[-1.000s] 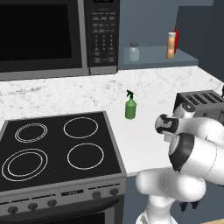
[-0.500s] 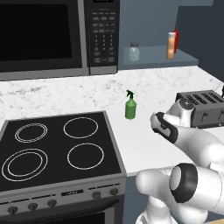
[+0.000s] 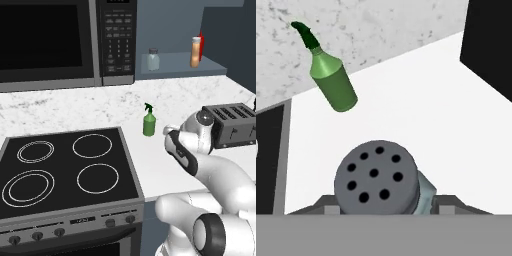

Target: Put the shaker and condiment bottle from the counter next to their counterparts in the cabinet.

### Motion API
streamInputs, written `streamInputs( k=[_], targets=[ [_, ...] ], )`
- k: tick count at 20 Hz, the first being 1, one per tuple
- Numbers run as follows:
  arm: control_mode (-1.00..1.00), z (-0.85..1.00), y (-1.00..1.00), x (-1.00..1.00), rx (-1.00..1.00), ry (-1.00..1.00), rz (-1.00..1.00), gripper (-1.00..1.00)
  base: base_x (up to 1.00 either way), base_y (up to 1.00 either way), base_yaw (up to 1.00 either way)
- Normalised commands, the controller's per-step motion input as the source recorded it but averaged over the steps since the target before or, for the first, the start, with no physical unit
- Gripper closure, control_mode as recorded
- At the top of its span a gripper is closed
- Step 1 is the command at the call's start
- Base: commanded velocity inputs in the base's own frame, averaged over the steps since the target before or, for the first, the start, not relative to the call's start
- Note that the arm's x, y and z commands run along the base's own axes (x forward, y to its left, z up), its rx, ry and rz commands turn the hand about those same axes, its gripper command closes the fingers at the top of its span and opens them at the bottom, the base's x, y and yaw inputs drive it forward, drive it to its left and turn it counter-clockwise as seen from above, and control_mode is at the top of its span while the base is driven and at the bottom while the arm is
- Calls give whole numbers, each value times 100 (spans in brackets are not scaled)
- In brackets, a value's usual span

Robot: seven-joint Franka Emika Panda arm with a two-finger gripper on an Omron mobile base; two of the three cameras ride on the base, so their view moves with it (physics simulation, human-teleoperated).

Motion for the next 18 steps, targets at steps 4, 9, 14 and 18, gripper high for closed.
streamInputs(
  k=[4,9,14,18],
  targets=[
    [-100,42,16,0,-1,-5,3,100,0,0,0],
    [-100,52,0,0,0,0,2,100,0,0,0],
    [-100,59,0,0,-1,-2,2,100,0,0,0],
    [-100,59,3,0,0,-9,2,100,0,0,0]
  ],
)
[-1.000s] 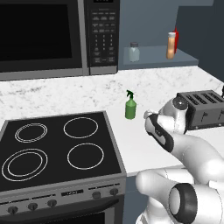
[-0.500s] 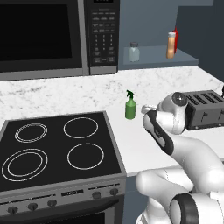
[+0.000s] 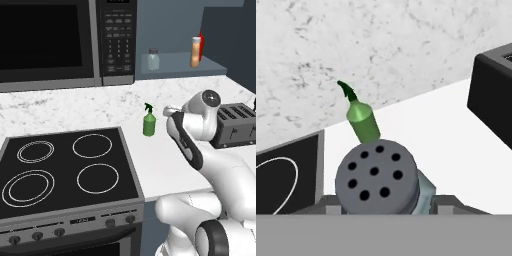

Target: Put the shaker and condiment bottle from the counter next to their counterparts in the cabinet.

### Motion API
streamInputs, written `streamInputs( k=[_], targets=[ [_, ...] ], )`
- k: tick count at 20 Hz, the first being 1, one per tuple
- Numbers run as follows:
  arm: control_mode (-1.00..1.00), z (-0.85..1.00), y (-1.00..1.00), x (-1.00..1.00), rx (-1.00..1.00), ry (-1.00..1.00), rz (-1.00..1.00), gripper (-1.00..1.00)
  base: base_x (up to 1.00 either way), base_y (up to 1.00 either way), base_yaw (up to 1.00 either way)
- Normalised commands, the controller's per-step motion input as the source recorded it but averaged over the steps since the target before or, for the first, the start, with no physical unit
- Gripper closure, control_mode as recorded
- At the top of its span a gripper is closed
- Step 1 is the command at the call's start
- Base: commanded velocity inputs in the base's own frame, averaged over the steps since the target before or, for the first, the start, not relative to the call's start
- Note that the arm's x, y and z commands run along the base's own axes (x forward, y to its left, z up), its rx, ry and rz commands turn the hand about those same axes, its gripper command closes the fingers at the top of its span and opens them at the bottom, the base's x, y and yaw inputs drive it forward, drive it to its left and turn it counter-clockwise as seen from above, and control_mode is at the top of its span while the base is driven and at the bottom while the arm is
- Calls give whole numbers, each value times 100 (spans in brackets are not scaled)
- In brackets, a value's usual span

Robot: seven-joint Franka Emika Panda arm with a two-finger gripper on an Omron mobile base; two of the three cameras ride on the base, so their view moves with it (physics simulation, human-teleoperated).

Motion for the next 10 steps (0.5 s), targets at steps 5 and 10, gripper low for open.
streamInputs(
  k=[5,10],
  targets=[
    [-100,63,14,0,-3,-10,2,100,0,0,0],
    [-100,58,20,0,-6,-6,1,100,0,0,0]
  ],
)
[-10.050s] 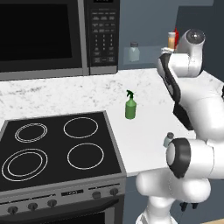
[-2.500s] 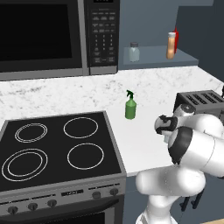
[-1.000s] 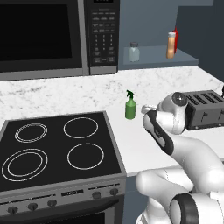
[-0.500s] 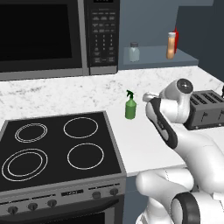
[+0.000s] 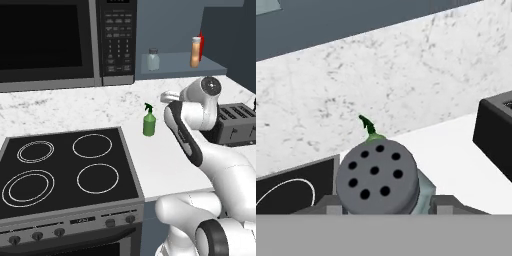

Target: Put the shaker and condiment bottle from the counter next to their counterparts in the cabinet.

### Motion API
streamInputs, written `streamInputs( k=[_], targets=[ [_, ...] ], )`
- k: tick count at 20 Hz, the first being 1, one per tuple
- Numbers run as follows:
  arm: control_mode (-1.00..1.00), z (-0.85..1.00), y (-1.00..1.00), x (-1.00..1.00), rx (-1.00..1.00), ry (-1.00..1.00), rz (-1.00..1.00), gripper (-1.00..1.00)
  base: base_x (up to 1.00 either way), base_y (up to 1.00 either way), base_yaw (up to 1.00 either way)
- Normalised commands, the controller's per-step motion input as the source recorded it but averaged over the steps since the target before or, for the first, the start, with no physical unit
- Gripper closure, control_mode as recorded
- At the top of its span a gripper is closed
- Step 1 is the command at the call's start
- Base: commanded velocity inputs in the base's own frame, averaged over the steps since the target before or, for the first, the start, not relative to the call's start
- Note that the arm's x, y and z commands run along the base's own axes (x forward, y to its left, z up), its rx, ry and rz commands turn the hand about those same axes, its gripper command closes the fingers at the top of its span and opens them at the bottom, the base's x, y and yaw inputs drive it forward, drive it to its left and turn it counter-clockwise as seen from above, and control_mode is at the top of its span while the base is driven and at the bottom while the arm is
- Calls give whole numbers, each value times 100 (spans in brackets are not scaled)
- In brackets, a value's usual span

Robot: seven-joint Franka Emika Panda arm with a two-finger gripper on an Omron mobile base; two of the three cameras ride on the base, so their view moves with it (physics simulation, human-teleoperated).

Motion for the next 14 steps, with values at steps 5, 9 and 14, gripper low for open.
streamInputs(
  k=[5,9,14],
  targets=[
    [-100,59,13,0,-3,-5,1,100,0,0,0],
    [-100,46,0,0,0,-7,6,100,0,0,0],
    [-100,53,0,0,0,-5,9,100,0,0,0]
  ],
)
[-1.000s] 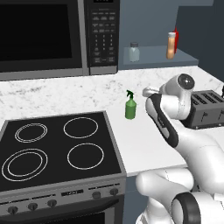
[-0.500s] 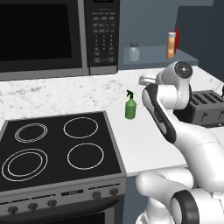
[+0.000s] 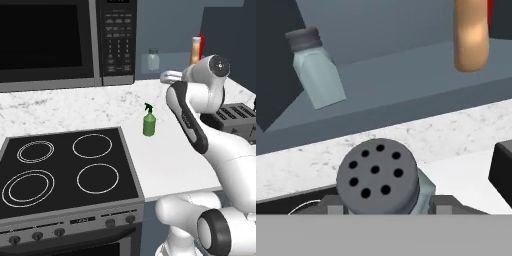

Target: Put the shaker and condiment bottle from the counter next to their counterparts in the cabinet.

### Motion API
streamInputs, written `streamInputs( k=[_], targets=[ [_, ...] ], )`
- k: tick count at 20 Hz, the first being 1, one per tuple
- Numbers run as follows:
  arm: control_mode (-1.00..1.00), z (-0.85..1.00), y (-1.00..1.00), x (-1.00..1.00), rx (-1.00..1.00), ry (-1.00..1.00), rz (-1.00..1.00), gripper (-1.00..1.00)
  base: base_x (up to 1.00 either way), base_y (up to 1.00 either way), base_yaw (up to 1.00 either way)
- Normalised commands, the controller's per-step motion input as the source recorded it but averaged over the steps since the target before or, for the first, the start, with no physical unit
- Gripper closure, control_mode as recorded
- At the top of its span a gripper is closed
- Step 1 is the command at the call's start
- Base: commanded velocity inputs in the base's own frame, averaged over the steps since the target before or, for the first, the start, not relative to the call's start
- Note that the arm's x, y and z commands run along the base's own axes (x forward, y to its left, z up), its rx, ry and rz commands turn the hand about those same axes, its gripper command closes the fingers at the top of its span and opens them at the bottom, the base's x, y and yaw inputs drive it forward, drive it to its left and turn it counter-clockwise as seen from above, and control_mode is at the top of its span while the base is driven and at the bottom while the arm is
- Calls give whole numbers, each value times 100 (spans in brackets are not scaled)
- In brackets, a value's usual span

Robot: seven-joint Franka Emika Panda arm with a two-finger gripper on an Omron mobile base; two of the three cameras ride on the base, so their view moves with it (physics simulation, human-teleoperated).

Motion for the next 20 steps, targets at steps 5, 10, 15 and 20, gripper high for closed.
streamInputs(
  k=[5,10,15,20],
  targets=[
    [-100,48,4,0,-2,-10,7,100,0,0,0],
    [-100,39,10,0,-5,-12,4,100,0,0,0],
    [-100,18,16,16,-5,-5,2,100,0,0,0],
    [-100,4,15,36,-4,0,1,100,0,0,0]
  ],
)
